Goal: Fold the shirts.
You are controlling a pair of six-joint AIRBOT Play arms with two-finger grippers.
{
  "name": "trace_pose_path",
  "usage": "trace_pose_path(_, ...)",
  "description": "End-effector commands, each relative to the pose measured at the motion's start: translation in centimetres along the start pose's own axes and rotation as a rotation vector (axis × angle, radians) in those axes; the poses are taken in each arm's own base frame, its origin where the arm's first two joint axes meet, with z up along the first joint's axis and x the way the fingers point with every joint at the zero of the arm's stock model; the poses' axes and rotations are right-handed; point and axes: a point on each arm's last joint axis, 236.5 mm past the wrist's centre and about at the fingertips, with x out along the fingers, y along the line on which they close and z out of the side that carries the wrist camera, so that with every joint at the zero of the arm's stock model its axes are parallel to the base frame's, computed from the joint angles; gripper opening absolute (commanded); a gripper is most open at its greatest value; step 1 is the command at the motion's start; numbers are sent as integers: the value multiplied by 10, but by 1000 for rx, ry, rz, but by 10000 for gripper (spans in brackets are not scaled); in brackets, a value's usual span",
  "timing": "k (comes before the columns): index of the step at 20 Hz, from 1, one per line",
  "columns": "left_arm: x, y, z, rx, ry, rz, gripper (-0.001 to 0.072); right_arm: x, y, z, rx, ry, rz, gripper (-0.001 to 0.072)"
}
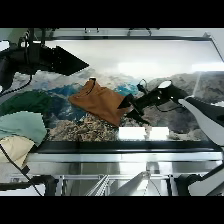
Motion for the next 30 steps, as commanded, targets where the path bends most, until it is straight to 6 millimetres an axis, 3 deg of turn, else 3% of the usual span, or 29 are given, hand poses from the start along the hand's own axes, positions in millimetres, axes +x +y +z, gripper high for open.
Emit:
trace_pose_path(1, -3, 3, 3, 0, -16, 12, 5, -30, -21, 27, -3, -288, -60, 687)
trace_pose_path(3, -8, 4, 6, 1, -30, 22, 5, -26, -22, 38, 38, -395, -44, 687)
trace_pose_path(9, -7, 3, 3, 1, -20, 15, 5, 24, -29, 55, 71, -492, -74, 687)
trace_pose_path(13, -7, 1, 0, 1, -7, 6, 5, 32, 2, 69, 36, -534, 58, 686)
trace_pose_path(16, -7, 0, 0, 2, -6, 5, 5, 40, 10, 71, 92, -534, 128, 680)
trace_pose_path(17, -7, 0, 0, 1, -6, 5, 5, 46, 9, 67, 109, -507, 145, 595)
trace_pose_path(18, -7, 0, 0, 1, -5, 5, 5, 53, 10, 61, 121, -464, 167, 245)
trace_pose_path(19, -7, 0, 0, 1, -5, 5, 5, 60, 10, 55, 142, -422, 194, 41)
trace_pose_path(22, -7, 0, 0, 1, -5, 5, 5, 69, 10, 44, 116, -360, 217, 26)
trace_pose_path(24, -7, 0, 0, 1, -5, 4, 5, 55, 27, 42, 48, -360, 259, 26)
trace_pose_path(26, -7, 0, 0, 1, -5, 4, 5, 18, 54, 41, -26, -371, 341, 26)
trace_pose_path(28, -7, 0, 0, 0, -4, 4, 5, -45, 84, 42, -98, -417, 436, 26)
trace_pose_path(30, -7, -1, -2, 0, 3, -1, 5, -126, 95, 45, -149, -535, 458, 26)
